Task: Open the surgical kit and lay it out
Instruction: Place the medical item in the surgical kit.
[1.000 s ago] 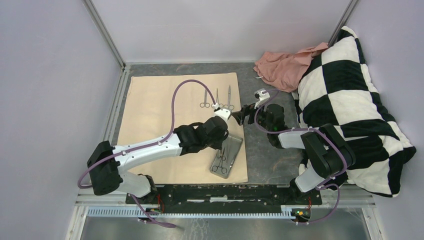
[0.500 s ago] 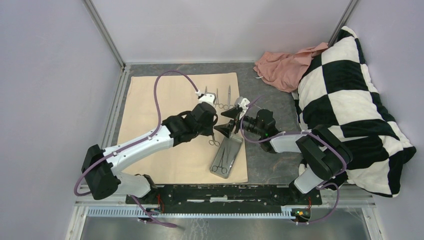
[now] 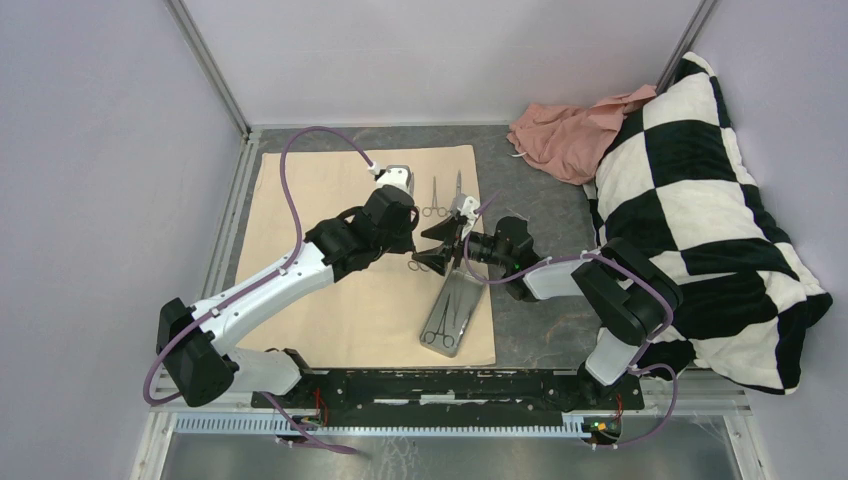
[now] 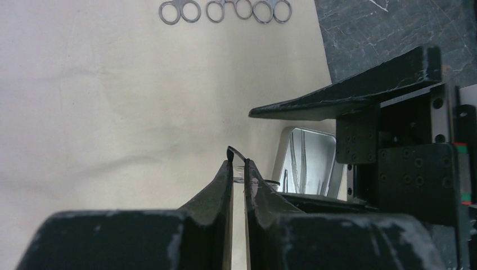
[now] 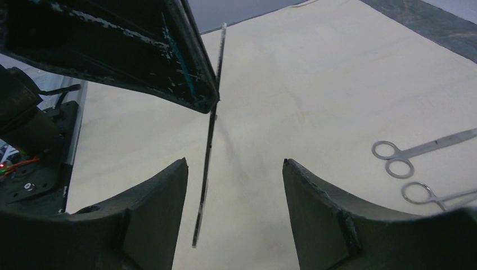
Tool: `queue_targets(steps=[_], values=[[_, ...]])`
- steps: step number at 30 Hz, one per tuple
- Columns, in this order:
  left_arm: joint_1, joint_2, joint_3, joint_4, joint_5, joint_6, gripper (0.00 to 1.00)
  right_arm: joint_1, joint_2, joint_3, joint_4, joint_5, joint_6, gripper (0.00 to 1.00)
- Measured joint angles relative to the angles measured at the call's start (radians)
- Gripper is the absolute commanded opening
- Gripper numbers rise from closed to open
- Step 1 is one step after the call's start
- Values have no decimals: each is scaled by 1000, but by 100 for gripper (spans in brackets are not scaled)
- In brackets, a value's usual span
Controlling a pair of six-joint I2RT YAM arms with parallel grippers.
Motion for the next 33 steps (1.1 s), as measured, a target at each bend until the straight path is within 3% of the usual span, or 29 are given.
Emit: queue_targets(steps=[5,7,11,12,14,15,17,18,21,28,33], values=[[9,0,10,-7,0,0,2,32,46,45,6,-7,26,49],[12,0,12,-10,-1,0,2,40,56,56,5,-8,31,36],[19,0,19,-11,-2,0,2,46,73,74,9,-9,57,0],[20,-2,19,-11,-2,0,15,46,76,75,12,-10,61,0],[24,-4,19,-11,-1,-1,52,46,83,76,23,-9,84,0],[26,-8,19,-11,-2,-8,63,46,87,76,31,-10,97,0],[36,-23,19,-12,-6,-23,95,46,93,76,46,-10,119,0],[45,-36,15,-8,-7,-37,99,46,96,76,58,-11,133,0],[80,-104,-15,-9,-11,-58,96,46,108,76,97,-15,175,0],[127,-220,-101,44,11,-88,67,46,142,85,152,-16,269,0],[127,-194,-166,113,63,-94,64,46,152,92,167,2,322,0]])
